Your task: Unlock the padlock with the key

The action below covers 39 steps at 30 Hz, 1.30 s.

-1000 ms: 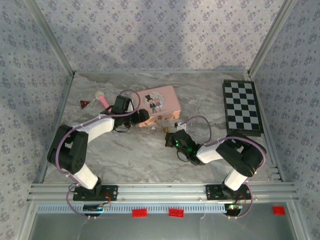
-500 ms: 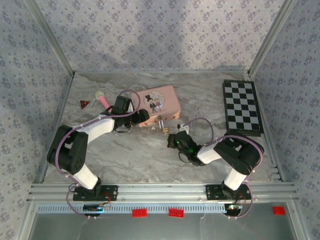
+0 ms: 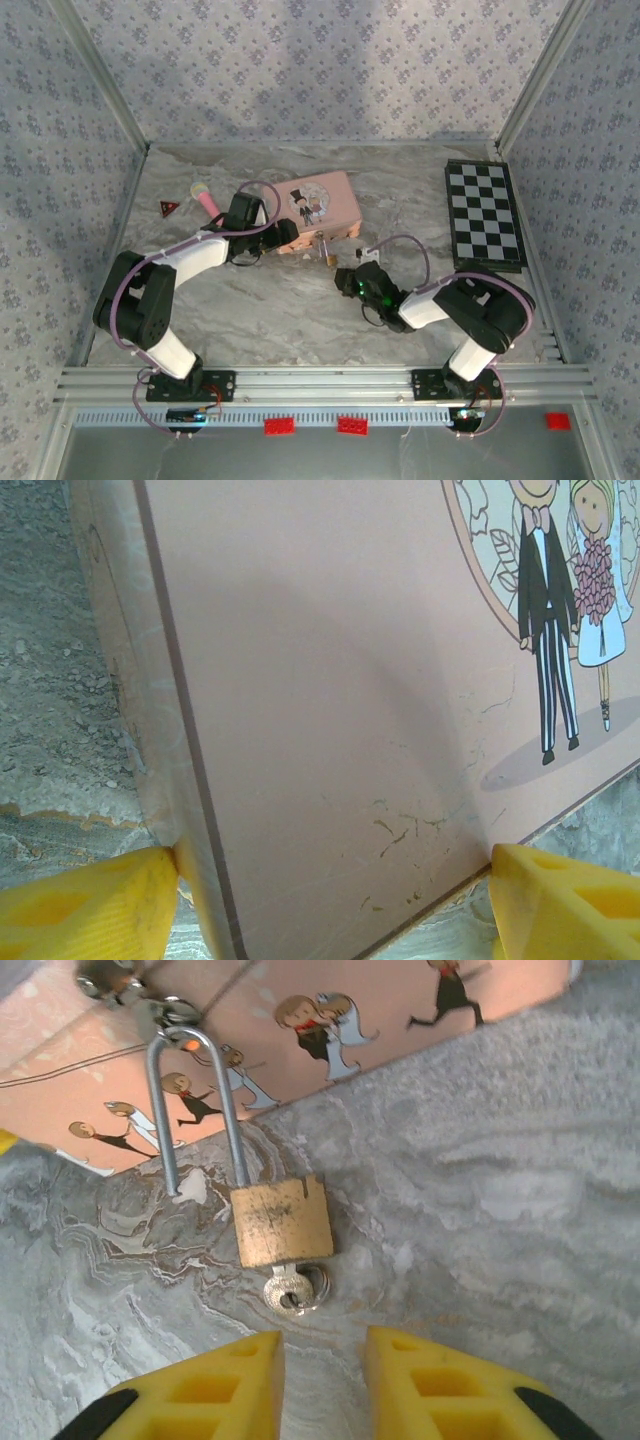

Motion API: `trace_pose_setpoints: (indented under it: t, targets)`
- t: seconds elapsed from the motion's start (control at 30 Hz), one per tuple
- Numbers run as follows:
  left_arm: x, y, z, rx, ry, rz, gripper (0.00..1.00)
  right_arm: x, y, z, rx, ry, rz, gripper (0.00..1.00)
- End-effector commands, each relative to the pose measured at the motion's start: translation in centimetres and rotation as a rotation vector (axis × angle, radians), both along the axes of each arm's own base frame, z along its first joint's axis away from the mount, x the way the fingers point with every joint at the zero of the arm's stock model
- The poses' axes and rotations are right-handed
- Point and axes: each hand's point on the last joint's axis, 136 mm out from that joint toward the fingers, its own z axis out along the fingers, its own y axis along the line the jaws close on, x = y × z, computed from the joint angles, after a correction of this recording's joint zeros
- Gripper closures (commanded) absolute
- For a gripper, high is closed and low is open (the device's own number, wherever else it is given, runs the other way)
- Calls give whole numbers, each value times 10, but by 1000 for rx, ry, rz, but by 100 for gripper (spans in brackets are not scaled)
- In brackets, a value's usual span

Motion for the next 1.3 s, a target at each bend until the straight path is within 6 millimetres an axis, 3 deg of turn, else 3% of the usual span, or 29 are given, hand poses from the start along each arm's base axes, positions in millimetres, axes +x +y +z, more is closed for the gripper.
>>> trace_pose_setpoints:
  t: [0.0, 0.33, 0.5, 0.8, 1.27]
  targets:
    - [-7, 2, -10, 16, 29, 10, 21, 7, 3, 11, -55, -54, 100, 68]
    - [-9, 1, -10, 10, 32, 2, 21, 28, 18, 20, 9, -52, 290, 63]
    - [-9, -1, -10, 4, 38, -3, 21, 39, 24, 20, 85, -20, 352, 69]
    - [-11, -1, -10, 6, 43, -4, 20, 42, 41, 20, 155, -5, 434, 69]
    - [-12, 1, -12, 13, 46, -1, 20, 48, 46, 22, 173, -23, 452, 64]
